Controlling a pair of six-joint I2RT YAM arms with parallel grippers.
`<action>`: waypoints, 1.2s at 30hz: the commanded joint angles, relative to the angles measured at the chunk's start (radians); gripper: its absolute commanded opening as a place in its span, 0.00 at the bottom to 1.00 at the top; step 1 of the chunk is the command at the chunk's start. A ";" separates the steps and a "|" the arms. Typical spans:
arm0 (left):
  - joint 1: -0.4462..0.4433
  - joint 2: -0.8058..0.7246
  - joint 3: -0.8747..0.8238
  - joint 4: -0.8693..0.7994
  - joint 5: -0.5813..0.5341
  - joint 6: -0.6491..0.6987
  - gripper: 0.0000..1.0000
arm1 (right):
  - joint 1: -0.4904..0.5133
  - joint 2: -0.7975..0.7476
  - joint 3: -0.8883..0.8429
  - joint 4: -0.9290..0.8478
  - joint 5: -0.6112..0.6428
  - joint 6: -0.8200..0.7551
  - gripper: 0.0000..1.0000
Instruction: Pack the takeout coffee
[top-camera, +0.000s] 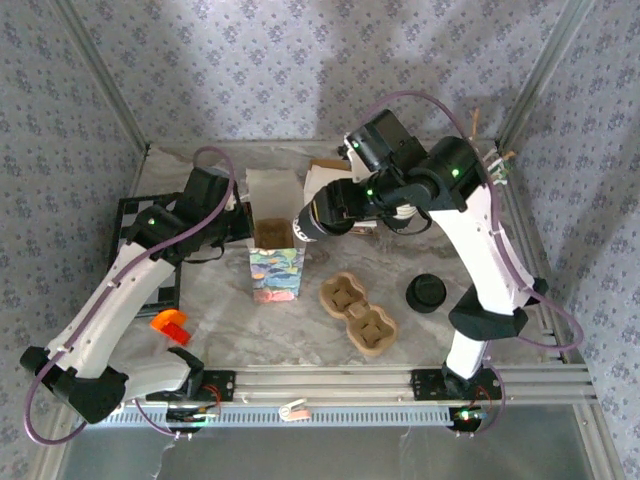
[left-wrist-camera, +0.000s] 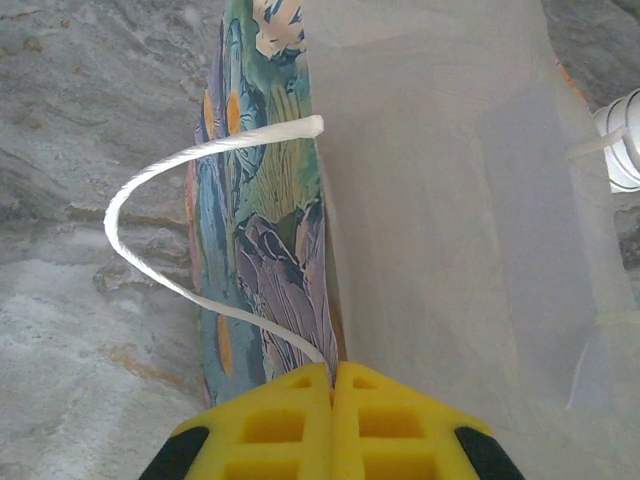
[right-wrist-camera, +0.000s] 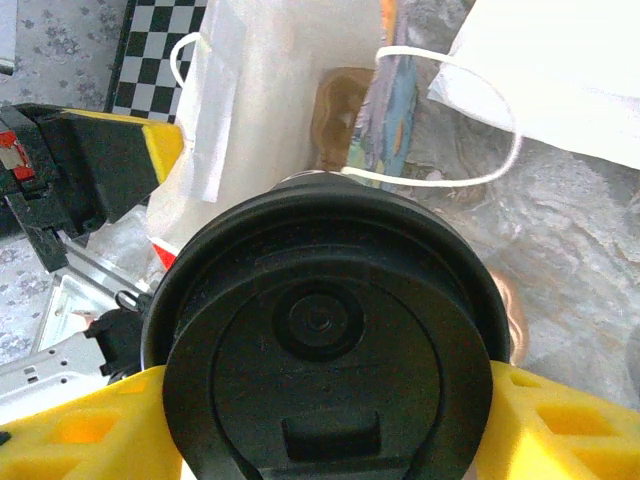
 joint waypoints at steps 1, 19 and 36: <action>-0.001 -0.021 0.008 0.040 0.038 -0.045 0.00 | -0.013 0.031 0.039 0.000 -0.067 0.024 0.65; -0.016 -0.070 -0.044 0.096 0.034 -0.152 0.00 | -0.026 0.092 0.102 0.049 -0.123 0.056 0.64; -0.094 -0.114 -0.120 0.233 0.022 -0.327 0.00 | -0.004 0.180 0.105 -0.015 -0.063 0.085 0.63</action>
